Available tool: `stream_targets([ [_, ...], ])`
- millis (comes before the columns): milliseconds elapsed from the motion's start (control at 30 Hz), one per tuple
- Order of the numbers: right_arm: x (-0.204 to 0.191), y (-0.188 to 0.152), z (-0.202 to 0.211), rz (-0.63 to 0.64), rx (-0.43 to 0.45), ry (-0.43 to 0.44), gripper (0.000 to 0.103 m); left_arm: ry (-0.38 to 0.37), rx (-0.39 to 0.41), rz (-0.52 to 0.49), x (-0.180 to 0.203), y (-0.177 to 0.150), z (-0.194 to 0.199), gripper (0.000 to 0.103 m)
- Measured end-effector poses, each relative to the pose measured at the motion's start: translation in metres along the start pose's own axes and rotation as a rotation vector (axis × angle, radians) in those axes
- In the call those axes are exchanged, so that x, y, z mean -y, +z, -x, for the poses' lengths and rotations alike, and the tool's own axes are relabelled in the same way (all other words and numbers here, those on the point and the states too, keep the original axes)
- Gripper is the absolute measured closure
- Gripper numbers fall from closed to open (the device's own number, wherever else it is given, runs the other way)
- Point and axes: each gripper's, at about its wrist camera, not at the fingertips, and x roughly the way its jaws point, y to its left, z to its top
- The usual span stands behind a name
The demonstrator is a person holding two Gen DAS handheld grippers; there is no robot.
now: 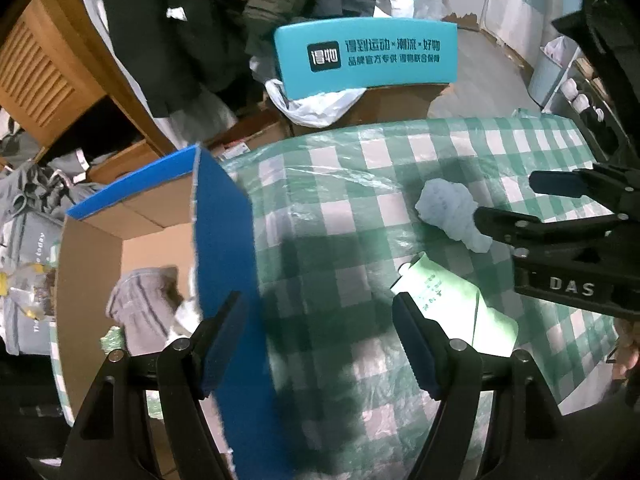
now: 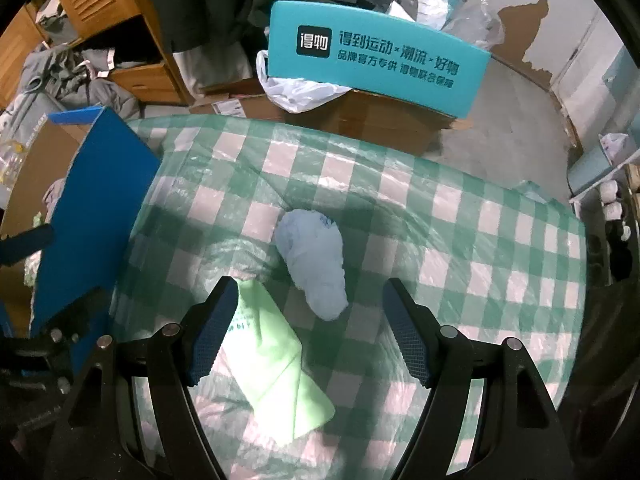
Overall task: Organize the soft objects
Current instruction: 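Lower right gripper onto the white plastic bag bundle and close on it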
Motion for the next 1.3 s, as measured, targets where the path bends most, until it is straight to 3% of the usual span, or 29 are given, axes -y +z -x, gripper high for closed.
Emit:
stream_targets([
  [967,0.011,0.01,-0.081,0.008,-0.087,-0.01,0.028,-0.043,-0.112,0.03,0.019,0.01,-0.065,0.027],
  [1067,0.01,0.01,-0.086,0.01,-0.1,-0.005,0.038,-0.041,-0.115,0.021,0.021,0.01,-0.065,0.027],
  [1133,0.008,0.009,-0.089,0.017,-0.117,-0.001,0.052,-0.043,-0.12,0.016,0.022,0.01,-0.066,0.027],
  [1300,0.006,0.006,-0.091,0.028,-0.123,-0.012,0.063,-0.052,-0.128,0.018,0.024,0.01,-0.068,0.027],
])
